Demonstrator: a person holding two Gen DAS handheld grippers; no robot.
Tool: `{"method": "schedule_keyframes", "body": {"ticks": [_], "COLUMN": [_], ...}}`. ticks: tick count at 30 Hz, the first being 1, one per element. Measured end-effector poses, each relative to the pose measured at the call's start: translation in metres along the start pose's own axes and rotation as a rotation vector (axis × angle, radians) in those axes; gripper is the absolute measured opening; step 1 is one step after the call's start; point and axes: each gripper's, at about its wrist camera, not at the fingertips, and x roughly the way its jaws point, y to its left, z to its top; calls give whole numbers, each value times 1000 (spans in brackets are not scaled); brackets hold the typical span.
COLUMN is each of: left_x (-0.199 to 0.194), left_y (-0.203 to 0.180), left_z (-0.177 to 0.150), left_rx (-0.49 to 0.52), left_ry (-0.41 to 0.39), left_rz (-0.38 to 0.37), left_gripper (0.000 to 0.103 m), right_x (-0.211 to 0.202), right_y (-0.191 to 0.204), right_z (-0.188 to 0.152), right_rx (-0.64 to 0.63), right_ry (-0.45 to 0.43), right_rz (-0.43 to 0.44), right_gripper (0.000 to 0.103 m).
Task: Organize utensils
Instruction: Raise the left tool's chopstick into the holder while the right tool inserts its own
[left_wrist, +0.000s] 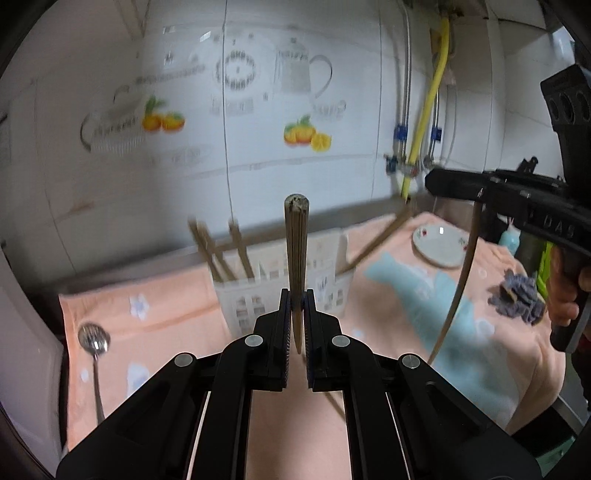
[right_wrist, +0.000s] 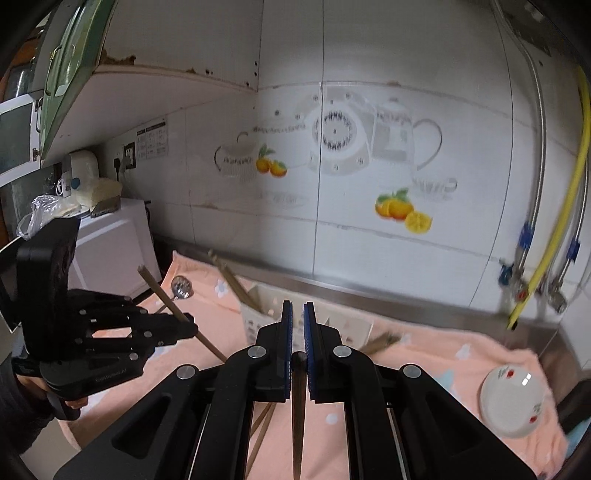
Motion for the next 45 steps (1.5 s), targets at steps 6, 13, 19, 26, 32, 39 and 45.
{"method": "schedule_keyframes", "body": {"ticks": [6, 13, 19, 26, 32, 39, 45], "left_x": [-7, -3, 7, 13, 32, 55, 67], "left_y": [0, 6, 17, 13, 22, 43, 46], "left_z": [42, 74, 87, 103, 109, 98, 87], "left_rx": [20, 41, 10, 18, -20, -72, -65], "left_ry": [-74, -108, -117, -161, -170, -132, -85], "left_rz": [27, 72, 74, 66, 76, 96, 92], "left_gripper": [5, 5, 5, 5, 5, 5, 5], "right_x": [-4, -1, 16, 54, 84, 103, 118], "right_y": [-6, -21, -33, -42, -48, -59, -62], "right_z": [40, 89, 118, 117, 100, 80, 61], "right_rx": [-27, -19, 0, 20, 38, 80, 99], "right_ry": [-70, -146, -185, -151, -113, -89, -45], "right_rz": [-14, -26, -44, -55, -55, -43, -39], "right_gripper": [6, 6, 6, 6, 6, 6, 6]}}
